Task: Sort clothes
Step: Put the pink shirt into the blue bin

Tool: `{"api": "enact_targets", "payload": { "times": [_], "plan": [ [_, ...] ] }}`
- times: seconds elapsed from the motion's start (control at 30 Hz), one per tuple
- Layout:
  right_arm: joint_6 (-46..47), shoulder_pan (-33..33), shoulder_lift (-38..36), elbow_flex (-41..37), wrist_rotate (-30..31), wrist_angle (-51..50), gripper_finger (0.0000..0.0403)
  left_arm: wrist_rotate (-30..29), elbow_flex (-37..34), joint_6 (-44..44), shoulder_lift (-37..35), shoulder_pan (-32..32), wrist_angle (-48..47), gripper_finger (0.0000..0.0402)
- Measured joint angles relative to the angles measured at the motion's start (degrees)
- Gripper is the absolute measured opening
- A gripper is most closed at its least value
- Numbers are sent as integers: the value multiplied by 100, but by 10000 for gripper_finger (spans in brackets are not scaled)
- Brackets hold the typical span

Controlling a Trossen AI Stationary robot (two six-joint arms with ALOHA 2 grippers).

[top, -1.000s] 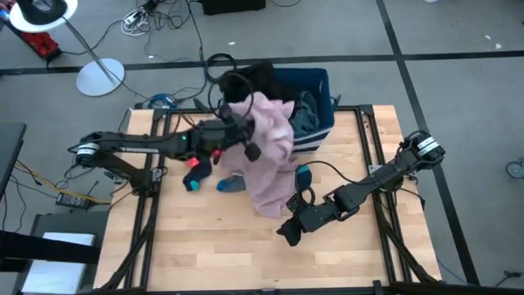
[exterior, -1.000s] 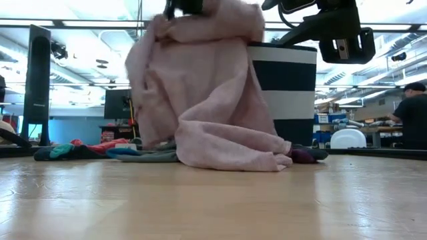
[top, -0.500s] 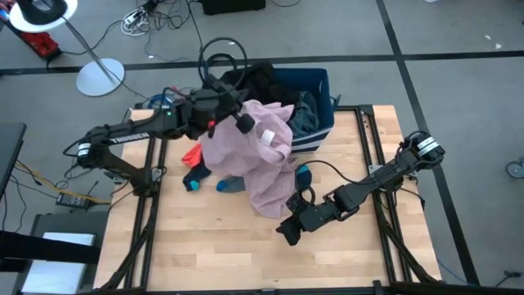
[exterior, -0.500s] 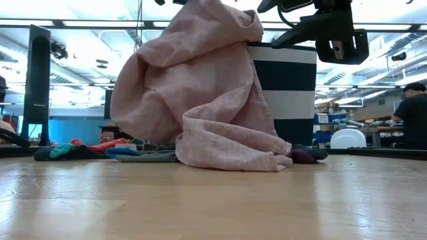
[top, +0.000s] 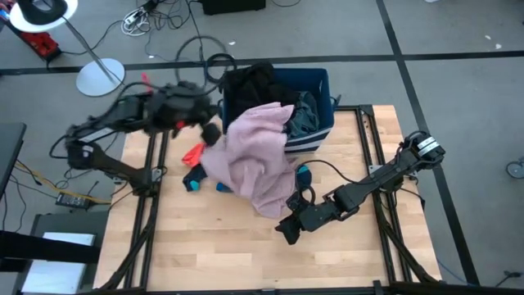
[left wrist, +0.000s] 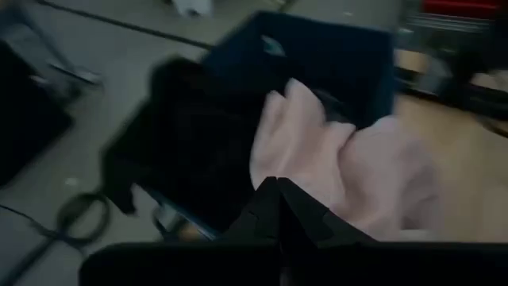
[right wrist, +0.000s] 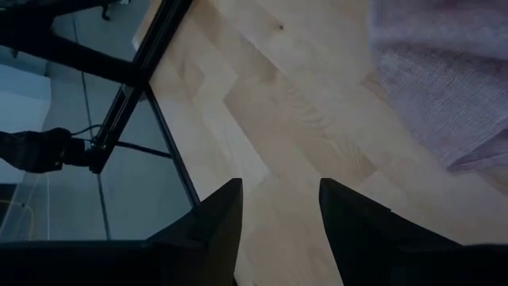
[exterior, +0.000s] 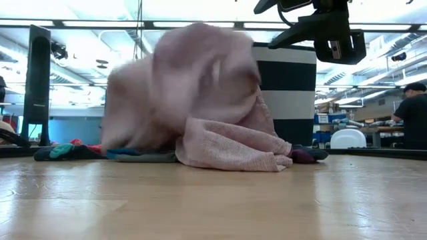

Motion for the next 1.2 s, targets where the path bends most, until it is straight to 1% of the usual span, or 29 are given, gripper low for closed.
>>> {"api": "enact_targets", "payload": {
  "times": [0.1, 0.2, 0.27, 0.33, 0.43, 0.57, 0.67, 0.83, 0.9, 0.97, 1.03, 1.1, 1.2],
  "plan": [
    [0, 0, 0, 0, 2, 4, 169, 44, 1, -592, -376, -444, -433, 0],
    [0, 0, 0, 0, 11, 3, 169, 46, -39, -1433, -602, -952, -889, 0],
    [-2, -12, 0, 0, 15, 3, 169, 176, -211, -1883, -703, -1265, -975, 2],
    [-1, -29, 0, 0, 15, 2, 169, 406, -423, -2083, -699, -1498, -905, 7],
    [-6, -72, 0, 0, 15, 4, 169, 590, -798, -2412, -659, -1693, -770, 16],
    [-33, -116, 0, 0, 17, 16, 169, 720, -1322, -2934, -642, -1742, -685, 38],
    [-33, -122, 0, 0, 17, 79, 169, 872, -1818, -3111, -640, -1750, -484, 72],
    [-24, -122, 0, 0, 15, 104, 169, 1238, -2591, -3343, -647, -1818, -382, 145],
    [-4, -120, 0, 0, 15, 104, 169, 1386, -2928, -3425, -601, -1863, -250, 167],
    [12, -116, 0, 0, 15, 114, 169, 1494, -3339, -3531, -565, -1979, 72, 181],
    [18, -116, 0, 0, 12, 113, 169, 1451, -3745, -3414, -562, -2098, 526, 187],
    [30, -116, 0, 0, -9, 117, 169, 1237, -4090, -3248, -567, -2146, 1013, 187],
    [99, -108, 0, 0, -19, 119, 169, 655, -4551, -3097, -522, -2137, 1475, 188]
  ]
}}
